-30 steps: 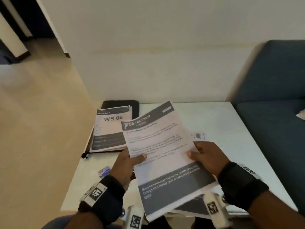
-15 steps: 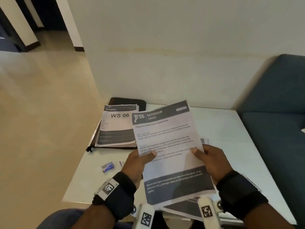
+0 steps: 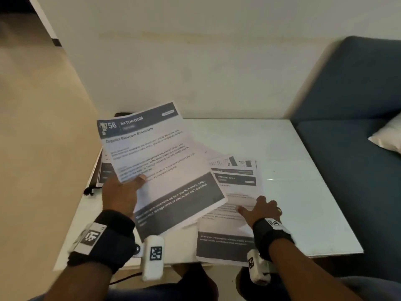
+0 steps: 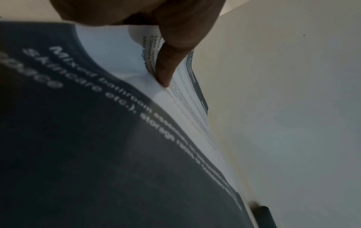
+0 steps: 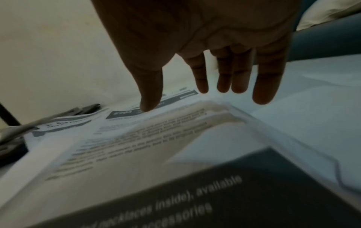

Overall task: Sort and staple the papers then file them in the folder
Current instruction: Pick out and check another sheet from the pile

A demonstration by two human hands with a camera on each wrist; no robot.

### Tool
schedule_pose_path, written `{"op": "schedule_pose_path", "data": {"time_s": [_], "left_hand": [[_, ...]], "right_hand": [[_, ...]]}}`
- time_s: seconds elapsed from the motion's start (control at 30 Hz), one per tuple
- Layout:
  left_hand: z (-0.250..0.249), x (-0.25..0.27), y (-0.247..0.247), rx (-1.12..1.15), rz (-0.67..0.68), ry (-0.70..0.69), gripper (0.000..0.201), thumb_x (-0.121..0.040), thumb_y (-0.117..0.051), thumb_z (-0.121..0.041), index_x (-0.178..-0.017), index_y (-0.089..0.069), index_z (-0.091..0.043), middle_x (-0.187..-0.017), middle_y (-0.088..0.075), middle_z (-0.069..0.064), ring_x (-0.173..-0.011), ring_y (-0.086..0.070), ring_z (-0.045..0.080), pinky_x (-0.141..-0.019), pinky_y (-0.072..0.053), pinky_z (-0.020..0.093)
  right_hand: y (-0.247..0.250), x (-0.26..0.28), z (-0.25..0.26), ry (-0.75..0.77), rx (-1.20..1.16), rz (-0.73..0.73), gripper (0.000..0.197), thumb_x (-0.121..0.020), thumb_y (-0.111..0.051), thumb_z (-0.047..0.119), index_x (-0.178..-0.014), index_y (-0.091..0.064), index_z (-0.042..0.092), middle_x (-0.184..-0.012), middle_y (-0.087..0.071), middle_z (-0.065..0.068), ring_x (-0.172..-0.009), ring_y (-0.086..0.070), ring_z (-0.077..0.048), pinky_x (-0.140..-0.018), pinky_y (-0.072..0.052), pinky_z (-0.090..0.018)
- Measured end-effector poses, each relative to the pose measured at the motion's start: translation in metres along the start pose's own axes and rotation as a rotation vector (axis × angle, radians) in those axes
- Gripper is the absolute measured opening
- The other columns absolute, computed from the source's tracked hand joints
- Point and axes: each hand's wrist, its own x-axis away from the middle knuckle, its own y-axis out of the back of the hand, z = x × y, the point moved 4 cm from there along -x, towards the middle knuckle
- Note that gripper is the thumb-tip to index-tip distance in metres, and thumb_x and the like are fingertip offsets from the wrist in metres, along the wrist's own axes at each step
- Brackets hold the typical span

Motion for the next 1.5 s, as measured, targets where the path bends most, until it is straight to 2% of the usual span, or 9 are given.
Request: {"op": "schedule_pose_path", "data": {"time_s": [0.27,0.4,0.53,0.7,0.83,0.97,1.13,1.33,1.5], "left_hand": [[0.034,-0.01,0.013,-0.198,0.002,0.019,0.029,-0.081,-0.077,-0.004,-0.094,-0.068,-0.028,-0.106,-0.071,-0.007,-0.104,-0.066,0.022,-0.098,-0.049,0.048],[0.043,-0.009,0.012,-0.214,0.017,0.03,0.029,-0.082,-0.075,-0.004,-0.106,-0.07,-0.02,-0.107,-0.072,-0.002,-0.103,-0.067,0.024,-0.096,-0.051,0.045],[0.044,-0.008,0.01,-0.206,0.035,0.027,0.032,-0.083,-0.074,-0.002,-0.113,-0.07,-0.013,-0.109,-0.072,0.0,-0.101,-0.067,0.023,-0.094,-0.052,0.044],[0.04,-0.006,0.007,-0.24,0.047,-0.044,0.032,-0.084,-0.071,0.0,-0.115,-0.068,-0.01,-0.109,-0.07,0.002,-0.099,-0.065,0.02,-0.086,-0.048,0.032],[0.041,-0.005,0.007,-0.231,0.051,-0.051,0.029,-0.087,-0.068,0.0,-0.113,-0.068,-0.014,-0.108,-0.069,0.001,-0.1,-0.064,0.022,-0.087,-0.047,0.032],[0.036,0.001,0.003,-0.149,0.07,-0.023,0.024,-0.092,-0.062,-0.002,-0.112,-0.067,-0.016,-0.107,-0.069,-0.001,-0.096,-0.064,0.015,-0.079,-0.046,0.024],[0.029,0.005,0.0,-0.11,0.11,-0.038,0.023,-0.093,-0.061,-0.002,-0.111,-0.067,-0.015,-0.101,-0.068,-0.012,-0.094,-0.063,0.004,-0.076,-0.046,0.019],[0.034,0.01,-0.004,-0.018,0.174,0.096,0.022,-0.093,-0.061,-0.002,-0.11,-0.07,-0.012,-0.103,-0.075,-0.004,-0.094,-0.07,0.013,-0.083,-0.053,0.029],[0.037,0.015,-0.011,-0.015,0.268,0.231,0.017,-0.093,-0.063,-0.011,-0.11,-0.068,-0.011,-0.103,-0.076,0.0,-0.098,-0.072,0.023,-0.09,-0.054,0.044]], "right_hand": [[-0.025,-0.02,-0.021,-0.145,-0.12,0.046,0.089,-0.064,-0.085,0.051,-0.126,-0.033,0.014,-0.127,-0.044,-0.016,-0.119,-0.047,-0.039,-0.095,-0.046,-0.049],[-0.016,-0.028,-0.029,-0.131,-0.235,0.006,0.054,-0.077,-0.079,0.028,-0.107,-0.037,0.013,-0.114,-0.061,-0.017,-0.1,-0.06,-0.038,-0.085,-0.053,-0.044],[-0.007,-0.025,-0.036,-0.087,-0.22,-0.054,0.026,-0.087,-0.067,0.026,-0.098,-0.046,0.016,-0.105,-0.064,-0.012,-0.077,-0.054,-0.027,-0.073,-0.052,-0.036],[0.003,-0.021,-0.03,-0.038,-0.227,-0.071,0.014,-0.096,-0.056,0.028,-0.099,-0.054,0.015,-0.105,-0.066,-0.012,-0.084,-0.059,-0.03,-0.07,-0.045,-0.032],[0.014,-0.015,-0.02,-0.014,-0.186,-0.059,0.035,-0.104,-0.037,0.03,-0.104,-0.065,0.008,-0.107,-0.067,-0.014,-0.082,-0.053,-0.027,-0.075,-0.044,-0.031],[0.029,-0.01,-0.011,0.056,-0.193,-0.094,0.035,-0.104,-0.033,0.027,-0.124,-0.06,0.018,-0.122,-0.064,-0.011,-0.102,-0.06,-0.033,-0.086,-0.048,-0.036],[0.076,-0.003,0.011,0.124,-0.139,-0.173,0.027,-0.101,-0.042,0.02,-0.103,-0.068,0.013,-0.105,-0.067,-0.012,-0.082,-0.054,-0.026,-0.072,-0.04,-0.028],[0.124,0.003,0.025,0.235,-0.483,-0.151,0.013,-0.093,-0.063,0.017,-0.098,-0.071,0.007,-0.096,-0.069,-0.009,-0.084,-0.06,-0.028,-0.077,-0.045,-0.031],[0.12,0.039,0.045,0.318,-0.928,0.13,0.012,-0.09,-0.065,0.006,-0.1,-0.073,0.008,-0.097,-0.076,-0.007,-0.091,-0.071,-0.033,-0.089,-0.055,-0.05]]}}
